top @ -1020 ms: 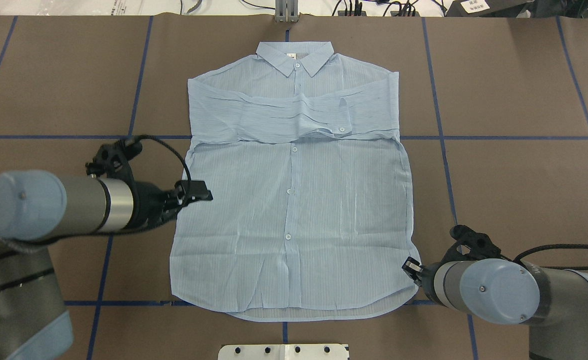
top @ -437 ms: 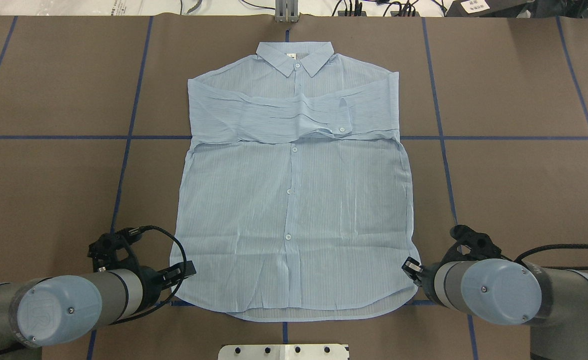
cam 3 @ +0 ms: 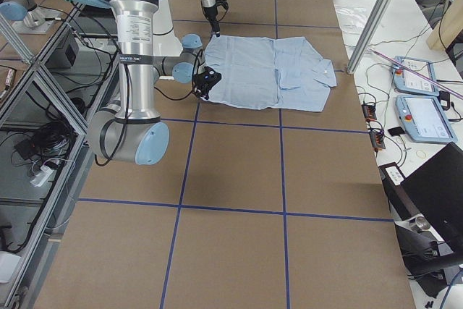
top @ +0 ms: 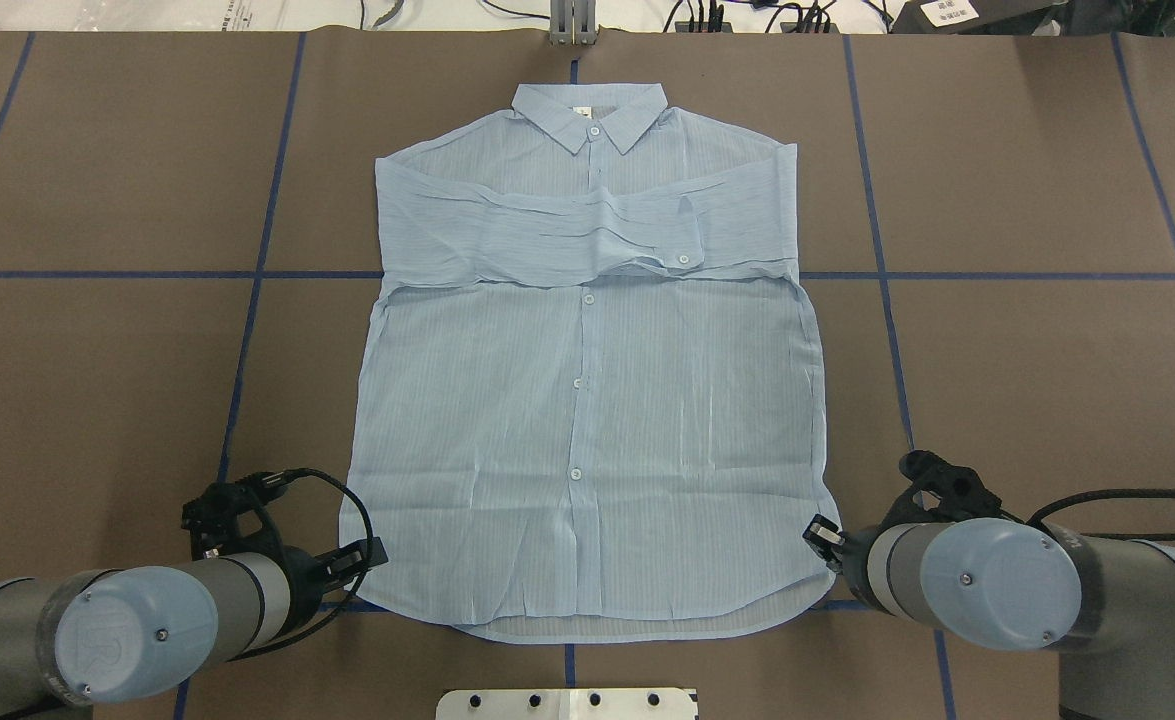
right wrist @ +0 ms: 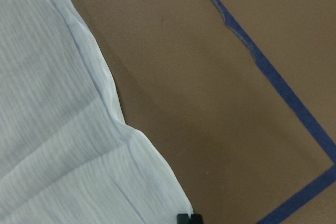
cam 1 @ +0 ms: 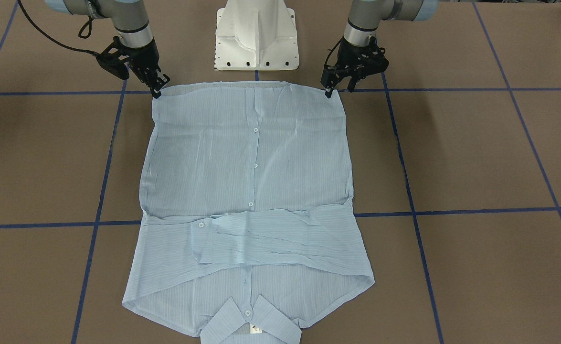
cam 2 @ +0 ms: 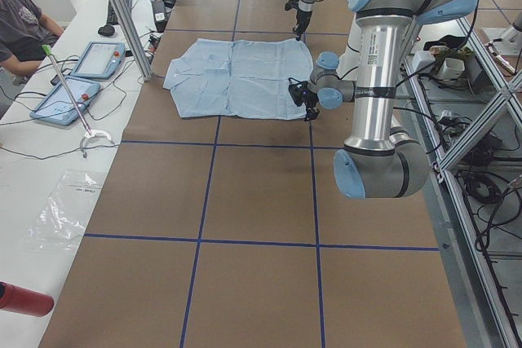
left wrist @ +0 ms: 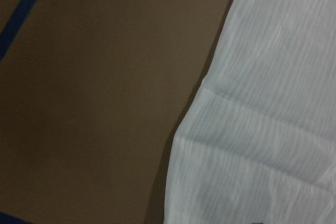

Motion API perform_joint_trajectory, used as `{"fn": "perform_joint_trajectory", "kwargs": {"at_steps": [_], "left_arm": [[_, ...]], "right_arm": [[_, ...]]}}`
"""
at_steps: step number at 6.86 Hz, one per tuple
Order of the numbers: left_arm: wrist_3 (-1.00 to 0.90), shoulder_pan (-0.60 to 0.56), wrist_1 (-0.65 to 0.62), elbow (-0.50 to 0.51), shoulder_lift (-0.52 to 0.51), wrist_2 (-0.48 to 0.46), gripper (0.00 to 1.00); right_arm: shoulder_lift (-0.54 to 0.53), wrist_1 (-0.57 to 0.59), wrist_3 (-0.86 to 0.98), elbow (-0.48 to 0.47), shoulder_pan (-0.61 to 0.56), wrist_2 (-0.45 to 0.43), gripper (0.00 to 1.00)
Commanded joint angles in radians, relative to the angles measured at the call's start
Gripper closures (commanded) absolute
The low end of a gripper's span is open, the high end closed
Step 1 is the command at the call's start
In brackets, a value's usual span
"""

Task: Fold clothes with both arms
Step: 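Grasp both hem corners nearest the robot with the left and right grippers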

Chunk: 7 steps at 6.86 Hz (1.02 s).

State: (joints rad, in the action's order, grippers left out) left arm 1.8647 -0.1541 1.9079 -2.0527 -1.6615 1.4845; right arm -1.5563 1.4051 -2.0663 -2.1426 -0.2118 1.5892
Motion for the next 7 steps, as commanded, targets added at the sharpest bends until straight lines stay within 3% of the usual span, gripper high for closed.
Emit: {"fn": "perform_joint_trajectory", "kwargs": {"at_steps": [1,2,4,7], "left_arm": [[0.001,0.004,0.0,0.012,-0.014,0.0,0.25],[0.002,0.004,0.0,0.014,-0.02,0.0,0.37],[0.07,0.037,0.0,0.025,-0.023,0.0,1.0],[0.07,0.031,-0.001,-0.007,-0.024,0.005,1.0]], "right_arm": [[0.001,0.0,0.0,0.001,0.0,0.0,1.0],[0.001,0.0,0.0,0.001,0.002,0.0,1.0],[0.002,0.0,0.0,0.0,0.002,0.0,1.0],[0.008,0.0,-0.002,-0.006,0.0,0.0,1.0]]}}
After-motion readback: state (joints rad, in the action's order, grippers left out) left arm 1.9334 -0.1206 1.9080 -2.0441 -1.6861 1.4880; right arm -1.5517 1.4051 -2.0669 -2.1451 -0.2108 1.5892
